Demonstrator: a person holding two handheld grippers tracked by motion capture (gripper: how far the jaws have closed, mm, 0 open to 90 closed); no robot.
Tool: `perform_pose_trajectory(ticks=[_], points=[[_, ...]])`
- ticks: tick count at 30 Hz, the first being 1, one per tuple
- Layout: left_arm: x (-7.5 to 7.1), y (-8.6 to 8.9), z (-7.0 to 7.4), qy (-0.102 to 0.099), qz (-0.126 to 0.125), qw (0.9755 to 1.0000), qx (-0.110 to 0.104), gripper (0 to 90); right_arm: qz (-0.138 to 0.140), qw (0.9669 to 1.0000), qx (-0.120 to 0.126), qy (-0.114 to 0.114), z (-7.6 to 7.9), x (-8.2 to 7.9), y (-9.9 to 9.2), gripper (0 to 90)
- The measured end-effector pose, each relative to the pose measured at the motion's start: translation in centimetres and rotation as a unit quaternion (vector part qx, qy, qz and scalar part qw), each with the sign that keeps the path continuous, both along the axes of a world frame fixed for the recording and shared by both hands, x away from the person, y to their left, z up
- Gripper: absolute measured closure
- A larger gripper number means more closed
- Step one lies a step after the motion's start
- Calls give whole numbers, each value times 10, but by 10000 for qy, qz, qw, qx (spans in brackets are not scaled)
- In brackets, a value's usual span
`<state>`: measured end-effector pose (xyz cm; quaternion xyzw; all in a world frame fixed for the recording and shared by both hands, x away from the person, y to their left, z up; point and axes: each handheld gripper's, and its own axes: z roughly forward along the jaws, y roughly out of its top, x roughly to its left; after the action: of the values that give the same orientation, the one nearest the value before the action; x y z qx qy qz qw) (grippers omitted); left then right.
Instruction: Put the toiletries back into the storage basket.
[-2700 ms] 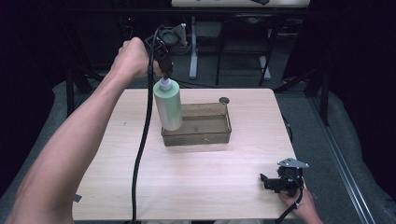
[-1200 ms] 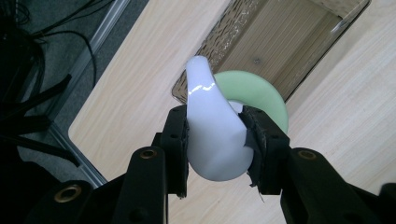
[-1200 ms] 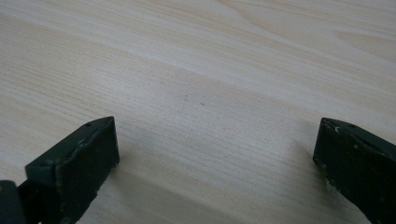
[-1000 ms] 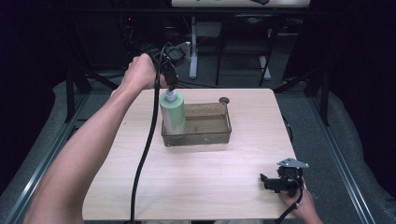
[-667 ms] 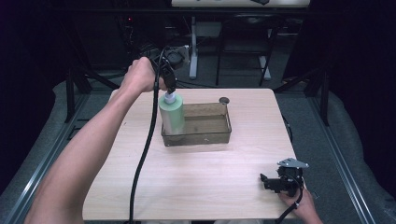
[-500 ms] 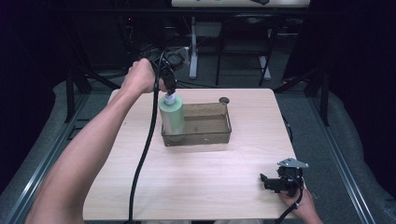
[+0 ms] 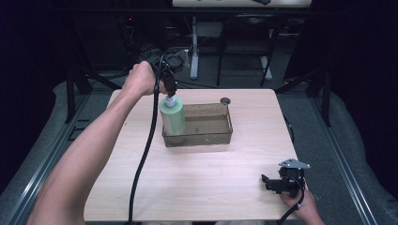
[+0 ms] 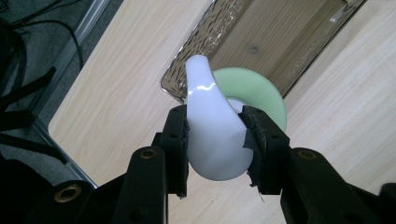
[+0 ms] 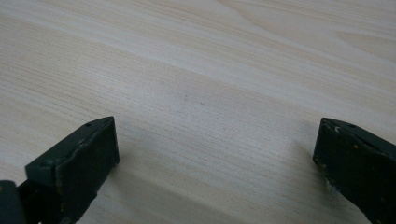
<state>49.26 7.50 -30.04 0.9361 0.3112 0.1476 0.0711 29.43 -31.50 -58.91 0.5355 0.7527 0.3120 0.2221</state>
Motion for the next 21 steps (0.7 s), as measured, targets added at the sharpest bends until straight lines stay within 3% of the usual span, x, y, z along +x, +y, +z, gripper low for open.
perform_pose_trajectory(ticks=[21], points=[[1,2,-6,81,-16,9999,73,635,0,10000,0,-4,0,0,0,0]])
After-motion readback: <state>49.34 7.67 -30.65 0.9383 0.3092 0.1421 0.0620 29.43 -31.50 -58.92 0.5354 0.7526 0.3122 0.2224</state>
